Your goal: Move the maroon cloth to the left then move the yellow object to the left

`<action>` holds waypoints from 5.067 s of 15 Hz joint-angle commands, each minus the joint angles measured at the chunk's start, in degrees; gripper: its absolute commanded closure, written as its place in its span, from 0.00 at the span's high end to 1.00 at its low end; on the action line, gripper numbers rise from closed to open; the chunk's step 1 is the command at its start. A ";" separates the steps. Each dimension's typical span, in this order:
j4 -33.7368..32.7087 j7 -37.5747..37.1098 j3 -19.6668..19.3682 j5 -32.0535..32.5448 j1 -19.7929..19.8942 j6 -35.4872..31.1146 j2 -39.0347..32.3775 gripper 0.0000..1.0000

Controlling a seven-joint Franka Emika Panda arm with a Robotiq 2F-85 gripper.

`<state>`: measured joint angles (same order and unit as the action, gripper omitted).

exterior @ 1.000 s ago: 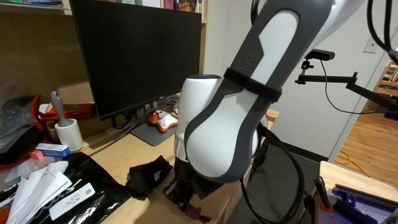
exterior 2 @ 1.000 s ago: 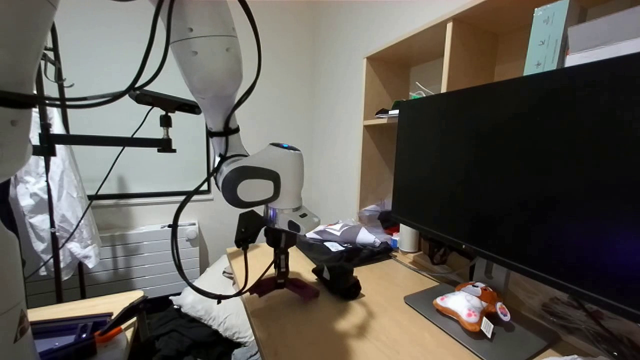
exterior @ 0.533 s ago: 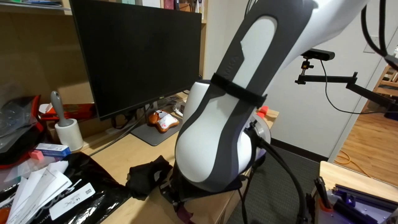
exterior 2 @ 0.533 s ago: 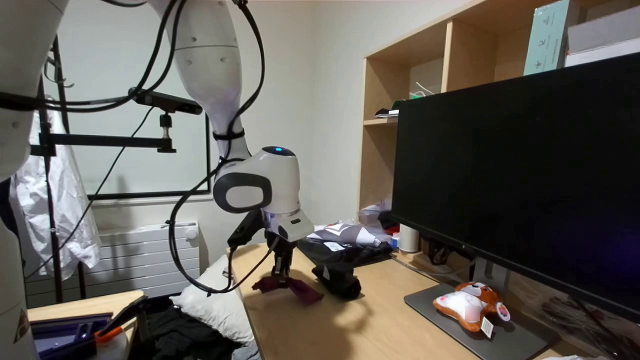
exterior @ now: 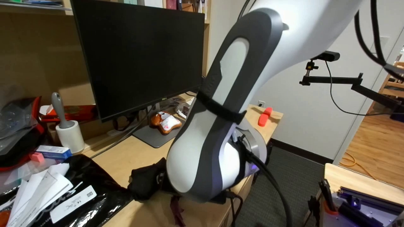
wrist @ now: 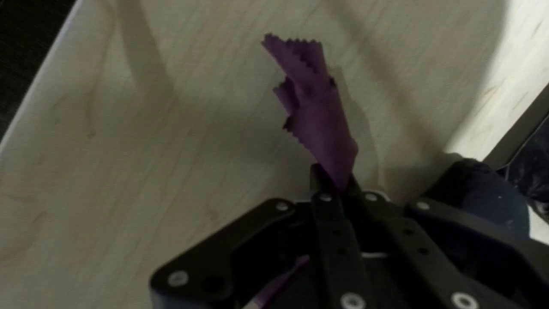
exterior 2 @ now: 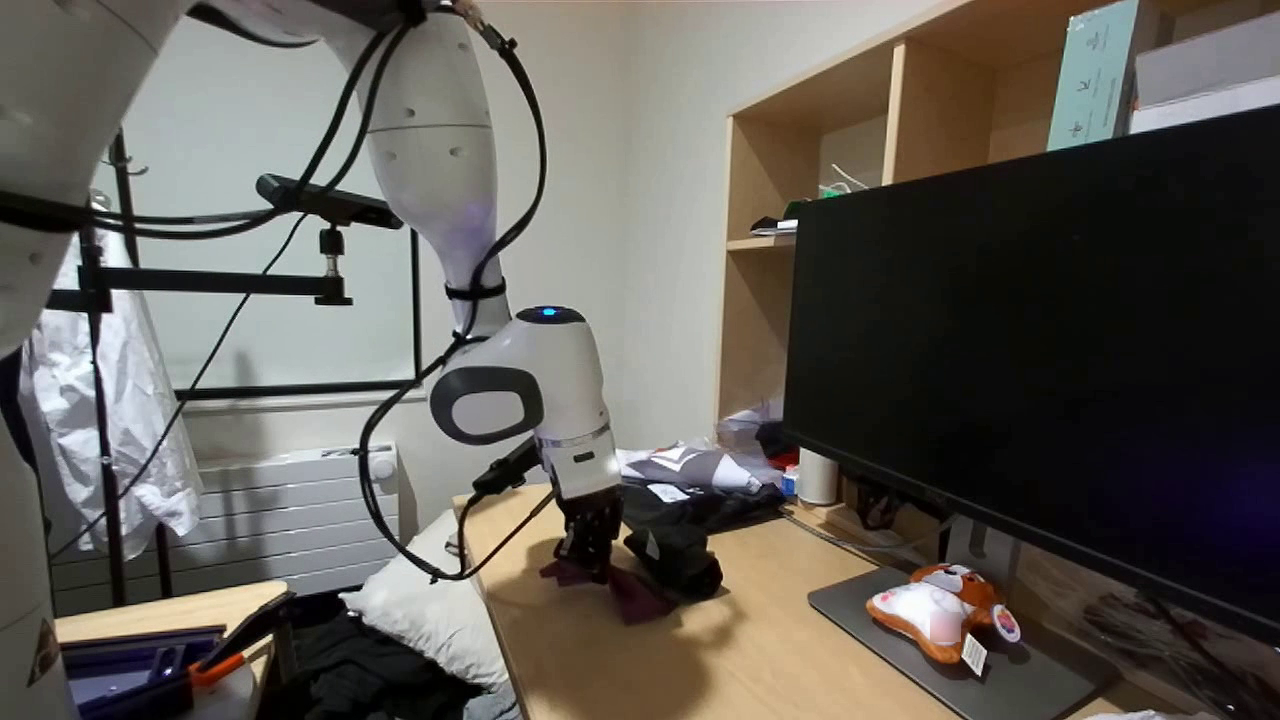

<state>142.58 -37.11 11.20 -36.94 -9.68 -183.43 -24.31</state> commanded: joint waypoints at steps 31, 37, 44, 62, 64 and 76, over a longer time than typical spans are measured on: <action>-4.21 -5.08 -1.38 1.63 1.66 32.28 16.84 1.00; -13.32 6.36 -7.56 14.27 5.50 53.28 13.98 1.00; -22.67 15.01 -10.69 20.75 6.71 65.11 9.67 1.00; -20.18 44.46 -10.94 19.55 14.81 48.67 7.84 1.00; -20.48 48.10 -11.43 17.11 16.47 47.71 7.49 1.00; -22.44 48.82 -15.74 21.00 20.90 48.59 7.31 1.00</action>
<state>120.22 11.73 -4.75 -16.13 10.98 -134.89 -17.01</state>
